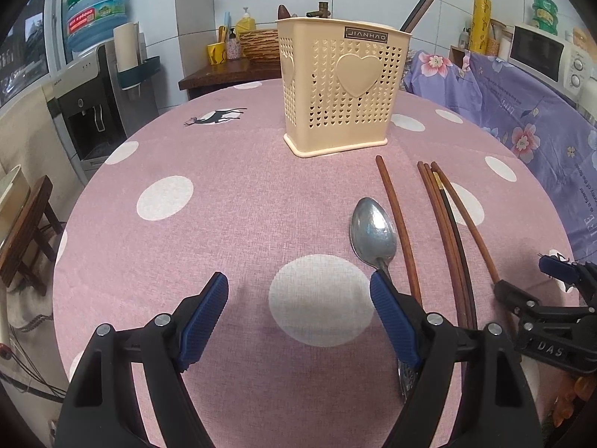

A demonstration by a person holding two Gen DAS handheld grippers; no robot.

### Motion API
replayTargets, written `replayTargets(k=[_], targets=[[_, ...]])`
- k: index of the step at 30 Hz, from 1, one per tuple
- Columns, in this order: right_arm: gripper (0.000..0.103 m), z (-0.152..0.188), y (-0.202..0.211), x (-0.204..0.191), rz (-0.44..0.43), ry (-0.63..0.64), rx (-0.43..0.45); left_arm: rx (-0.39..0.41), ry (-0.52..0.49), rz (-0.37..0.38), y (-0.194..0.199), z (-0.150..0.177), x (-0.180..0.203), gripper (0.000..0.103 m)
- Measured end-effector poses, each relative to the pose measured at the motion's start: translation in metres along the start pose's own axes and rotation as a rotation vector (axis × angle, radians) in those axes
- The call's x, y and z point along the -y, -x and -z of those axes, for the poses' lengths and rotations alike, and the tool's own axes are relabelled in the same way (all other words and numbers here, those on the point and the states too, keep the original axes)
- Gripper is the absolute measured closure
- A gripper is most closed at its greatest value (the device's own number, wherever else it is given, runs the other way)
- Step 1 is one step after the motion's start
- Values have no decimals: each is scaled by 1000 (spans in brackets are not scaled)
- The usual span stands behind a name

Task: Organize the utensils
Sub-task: 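Grasp the metal spoon with the left tool while the right tool grasps a wooden chopstick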

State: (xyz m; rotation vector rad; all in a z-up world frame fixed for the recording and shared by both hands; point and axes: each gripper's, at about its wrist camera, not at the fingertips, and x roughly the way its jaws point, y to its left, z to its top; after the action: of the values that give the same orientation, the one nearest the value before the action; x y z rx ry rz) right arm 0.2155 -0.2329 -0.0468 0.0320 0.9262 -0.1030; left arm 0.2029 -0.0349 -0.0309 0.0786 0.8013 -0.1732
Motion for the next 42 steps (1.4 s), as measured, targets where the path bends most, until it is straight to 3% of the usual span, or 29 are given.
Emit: replayTargets(k=[6, 13, 19, 28, 31, 34, 42], targets=[[18, 0, 3, 5, -27, -34, 30, -22, -36, 35, -6, -1, 17, 27], [18, 0, 6, 9, -43, -47, 47, -89, -62, 60, -23, -2, 32, 42], [18, -1, 4, 14, -50, -66, 50, -105, -101, 53, -29, 0, 42, 43], [18, -1, 2, 17, -57, -74, 48, -125, -101, 54, -48, -23, 48, 45], [18, -2, 1, 18, -55, -77, 46, -120, -79, 42, -52, -28, 50, 51], [18, -3, 0, 17, -52, -73, 46, -114, -42, 43, -52, -30, 47, 64], [18, -29, -9, 14, -113, -60, 48, -89, 46, 107, -44, -35, 33, 65]])
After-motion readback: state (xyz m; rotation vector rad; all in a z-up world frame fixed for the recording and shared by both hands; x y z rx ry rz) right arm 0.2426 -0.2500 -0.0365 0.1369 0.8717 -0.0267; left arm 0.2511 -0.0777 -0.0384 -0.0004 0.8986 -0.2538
